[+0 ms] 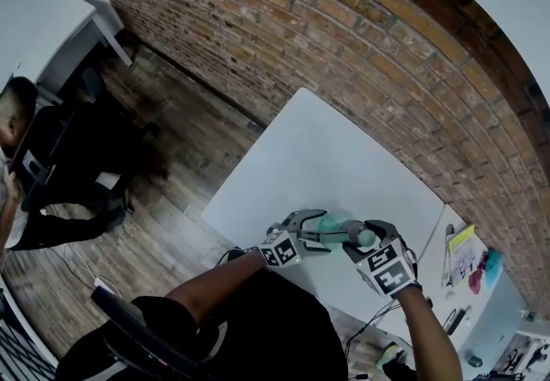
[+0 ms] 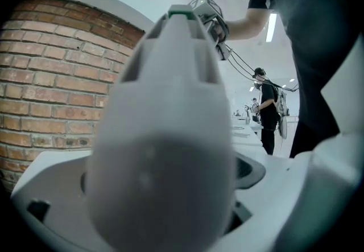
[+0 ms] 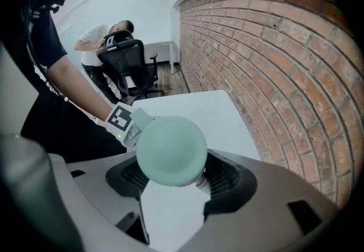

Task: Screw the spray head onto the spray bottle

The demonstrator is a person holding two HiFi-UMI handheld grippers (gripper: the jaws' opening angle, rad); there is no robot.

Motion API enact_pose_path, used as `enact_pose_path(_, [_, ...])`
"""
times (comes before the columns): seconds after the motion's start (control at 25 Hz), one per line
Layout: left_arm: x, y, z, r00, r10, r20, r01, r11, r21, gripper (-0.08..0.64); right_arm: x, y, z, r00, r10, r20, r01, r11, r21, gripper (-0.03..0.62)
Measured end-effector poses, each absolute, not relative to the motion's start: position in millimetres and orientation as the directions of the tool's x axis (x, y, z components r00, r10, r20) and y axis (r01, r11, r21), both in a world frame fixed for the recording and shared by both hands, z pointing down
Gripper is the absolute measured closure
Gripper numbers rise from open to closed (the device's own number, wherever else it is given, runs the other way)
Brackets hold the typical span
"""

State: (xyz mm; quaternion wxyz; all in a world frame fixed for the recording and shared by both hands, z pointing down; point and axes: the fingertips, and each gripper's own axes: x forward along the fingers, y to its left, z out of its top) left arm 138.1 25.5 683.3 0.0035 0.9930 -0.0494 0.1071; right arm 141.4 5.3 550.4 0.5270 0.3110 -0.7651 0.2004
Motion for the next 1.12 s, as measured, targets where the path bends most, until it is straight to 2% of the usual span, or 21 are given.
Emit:
enact_pose_path(0.28, [139, 25, 685, 0.969, -0.107, 0.222, -0.111, -0.994, 0.003, 0.095, 147, 2, 553, -0.189, -0.293, 0.937, -0.808, 0.589, 0.021, 0.316])
enact_pose_path(0.48, [135, 27, 686, 0.963, -0.133, 0.235, -0.148, -0.988, 0.047, 0.095, 143, 7, 552, -0.193, -0.276, 0.941, -0.773, 0.634, 0.027, 0.316])
enact_pose_path(0.72, [131, 27, 683, 0.962, -0.140, 0.233, -0.162, -0.984, 0.079, 0.095, 136, 7, 534, -0.165, -0.300, 0.940, -0.520, 0.836, 0.176, 0.314])
enact_pose_path(0.88, [133, 22, 680, 0.959, -0.163, 0.232, -0.185, -0.979, 0.080, 0.095, 132, 16, 534, -0.140, -0.243, 0.960, -0.182, 0.959, 0.216, 0.314])
enact_pose_path(1.0, [134, 21, 675, 0.960, -0.156, 0.232, -0.177, -0.982, 0.072, 0.095, 136, 21, 543, -0.080, -0.189, 0.979, 0.044, 0.980, 0.193, 0.314])
enact_pose_path(1.12, [133, 21, 683, 0.957, -0.156, 0.245, -0.181, -0.980, 0.085, 0.095, 136, 17, 550, -0.071, -0.146, 0.987, 0.096, 0.984, 0.152, 0.314])
